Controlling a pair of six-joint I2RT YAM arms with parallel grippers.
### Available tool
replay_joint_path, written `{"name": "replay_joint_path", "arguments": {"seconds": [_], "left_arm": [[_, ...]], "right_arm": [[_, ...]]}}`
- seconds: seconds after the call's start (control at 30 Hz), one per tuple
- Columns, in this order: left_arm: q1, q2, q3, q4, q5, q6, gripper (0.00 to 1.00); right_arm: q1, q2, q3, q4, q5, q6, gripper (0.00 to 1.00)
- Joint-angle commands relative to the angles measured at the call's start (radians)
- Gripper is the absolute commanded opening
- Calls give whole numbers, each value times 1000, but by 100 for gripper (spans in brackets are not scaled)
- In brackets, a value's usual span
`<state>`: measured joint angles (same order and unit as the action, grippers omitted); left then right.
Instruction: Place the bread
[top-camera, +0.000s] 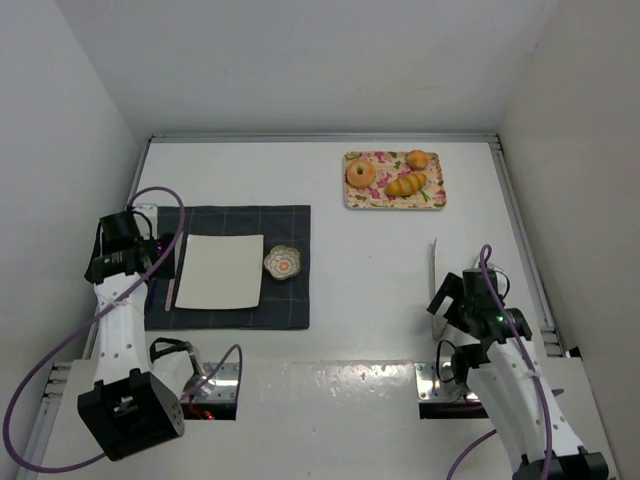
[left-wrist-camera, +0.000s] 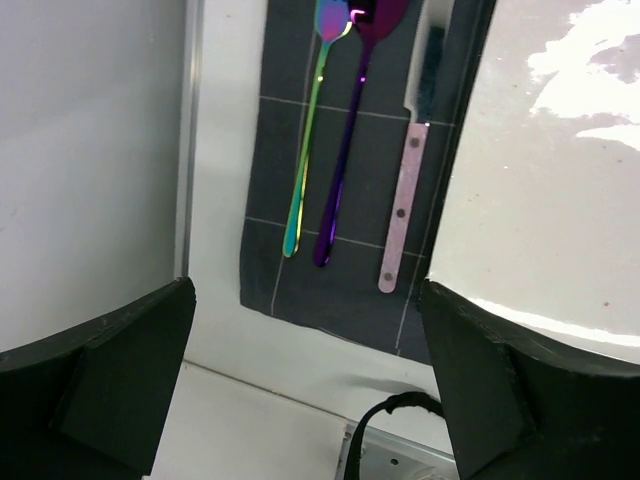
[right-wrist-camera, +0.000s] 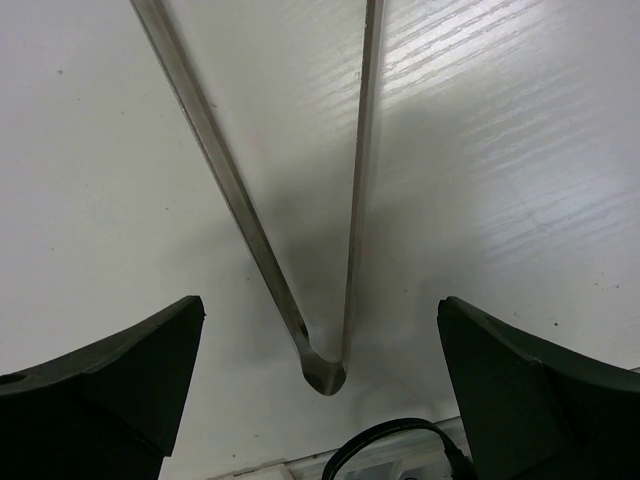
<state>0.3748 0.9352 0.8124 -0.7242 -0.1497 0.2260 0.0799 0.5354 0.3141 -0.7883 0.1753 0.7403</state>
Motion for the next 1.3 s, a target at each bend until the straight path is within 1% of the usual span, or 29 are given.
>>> {"name": "replay_joint_path", "arguments": {"seconds": [0.0,0.07,0.1,0.13,0.2,0.27,0.33,0.37,0.4,0.47,0.5,0.57,0.6,0.63,0.67,0.73,0.77,0.9,0.97,1.0,1.1,1.13,1.17,1.27], "left_arm": [[12,10,47,5,65,19,100],[12,30,59,5,93,30,100],[12,30,68,5,102,30,100],[12,30,68,5,102,30,100],[1,40,77,5,102,30,100],[1,40,77,5,102,30,100],[-8,40,77,5,102,30,100],[-20,40,77,5,93,30,100],[-20,40,77,5,93,30,100],[-20,40,77,5,84,30,100],[-20,40,77,5,84,30,100],[-30,40,77,5,84,30,100],[-30,40,77,5,84,30,100],[-30,40,77,5,75,21,100],[-30,40,77,5,75,21,100],[-39,40,77,5,64,21,100],[-39,40,77,5,64,21,100],[-48,40,77,5,64,12,100],[-48,40,77,5,55,12,100],[-48,40,77,-4,55,12,100],[-48,40,87,-4,55,12,100],[-48,40,87,-4,55,12,100],[-48,40,87,-4,55,12,100],[-48,40,87,-4,55,12,100]], "right_arm": [[1,61,29,21,12,-31,100],[1,104,49,-11,26,-48,100],[1,124,86,-18,29,-74,100],[3,200,97,-22,21,-87,100],[11,269,127,-19,20,-132,100],[40,358,138,4,50,-148,100],[53,402,157,17,61,-156,100],[60,453,173,9,94,-151,100],[73,469,184,-18,128,-116,100],[81,494,191,-29,202,-108,100],[77,495,184,34,205,-116,100],[63,498,129,96,132,-163,100],[57,502,119,189,115,-171,100],[57,509,94,214,93,-174,100],[55,527,88,236,83,-177,100],[54,549,68,331,90,-179,100],[49,590,68,355,93,-180,98],[15,662,82,400,102,-171,96],[4,696,97,406,76,-174,94],[-5,702,100,411,75,-171,88],[-9,724,114,400,78,-168,79],[-12,721,114,393,75,-167,77],[-12,718,108,388,69,-167,71],[-11,684,92,399,72,-174,59]]}}
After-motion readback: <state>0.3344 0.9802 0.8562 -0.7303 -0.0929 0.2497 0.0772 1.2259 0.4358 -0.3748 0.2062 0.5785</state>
